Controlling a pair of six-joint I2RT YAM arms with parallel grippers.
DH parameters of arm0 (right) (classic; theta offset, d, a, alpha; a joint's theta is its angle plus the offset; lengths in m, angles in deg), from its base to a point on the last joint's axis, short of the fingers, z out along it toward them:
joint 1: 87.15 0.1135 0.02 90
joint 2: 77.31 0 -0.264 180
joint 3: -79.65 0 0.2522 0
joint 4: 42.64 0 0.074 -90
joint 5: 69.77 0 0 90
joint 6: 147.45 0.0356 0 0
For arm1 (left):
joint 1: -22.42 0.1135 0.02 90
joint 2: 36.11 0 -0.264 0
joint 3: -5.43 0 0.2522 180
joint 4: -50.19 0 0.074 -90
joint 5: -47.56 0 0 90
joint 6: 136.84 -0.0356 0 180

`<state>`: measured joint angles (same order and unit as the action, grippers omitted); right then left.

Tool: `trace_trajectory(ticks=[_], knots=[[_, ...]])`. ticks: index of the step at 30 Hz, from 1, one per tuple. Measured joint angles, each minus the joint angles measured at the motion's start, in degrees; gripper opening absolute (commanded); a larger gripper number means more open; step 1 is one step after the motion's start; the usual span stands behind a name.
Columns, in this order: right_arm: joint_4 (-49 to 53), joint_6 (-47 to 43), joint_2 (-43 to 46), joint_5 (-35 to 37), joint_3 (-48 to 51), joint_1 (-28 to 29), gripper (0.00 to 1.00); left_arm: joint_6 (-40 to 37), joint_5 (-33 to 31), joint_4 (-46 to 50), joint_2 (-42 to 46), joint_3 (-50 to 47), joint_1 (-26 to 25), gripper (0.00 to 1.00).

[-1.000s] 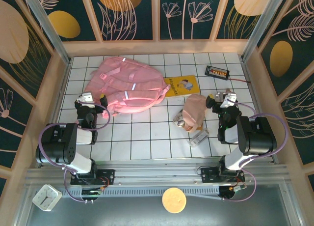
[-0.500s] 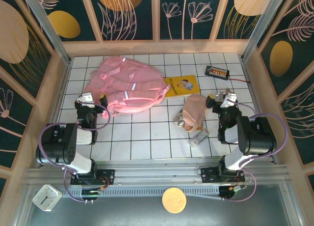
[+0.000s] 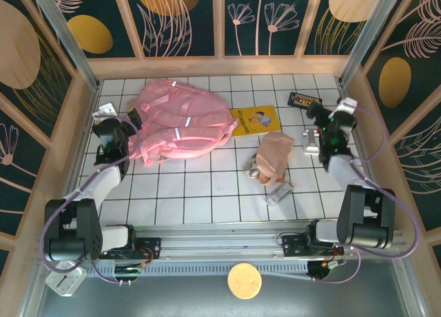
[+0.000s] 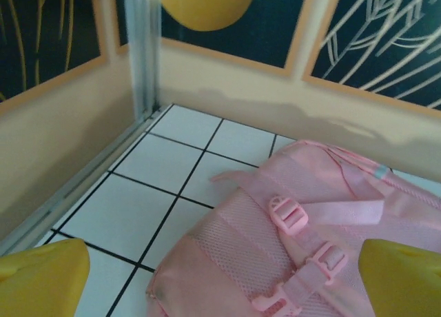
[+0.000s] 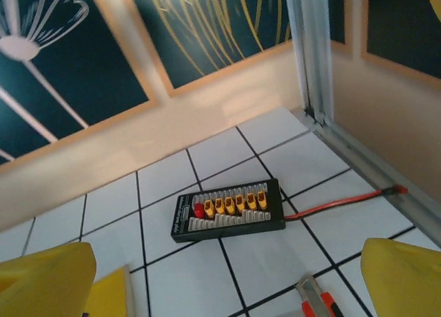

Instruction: Pack books, pencil case, and school supplies into a backpack

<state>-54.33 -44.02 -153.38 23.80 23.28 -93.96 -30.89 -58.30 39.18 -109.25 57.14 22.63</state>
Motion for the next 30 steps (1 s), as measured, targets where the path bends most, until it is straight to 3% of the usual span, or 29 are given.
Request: trace_trajectory(ticks=[3,8,14,21,30], knots=[[12.66,3.45,0.0,-4.13,-9.68,-1.42,0.99,4.33,2.23,11.98,0.04,7.02,0.0,0.99],[28.57,8.85,-0.31,-15.89,-18.84,-0.22,0.95,11.13,13.33,25.4,0.81,14.34,0.0,0.99],[39.26,12.92,-5.9,-23.69,-28.7,10.38,0.93,13.38,22.88,34.91,2.78,14.75,-1.64,0.99],[43.69,15.56,-15.06,-26.21,-31.74,21.68,0.9,5.33,21.31,45.48,-2.62,23.89,-15.85,0.97],[46.34,17.42,-16.37,-26.16,-31.19,20.09,0.9,-1.64,12.35,51.67,-22.93,41.44,-33.57,0.95]])
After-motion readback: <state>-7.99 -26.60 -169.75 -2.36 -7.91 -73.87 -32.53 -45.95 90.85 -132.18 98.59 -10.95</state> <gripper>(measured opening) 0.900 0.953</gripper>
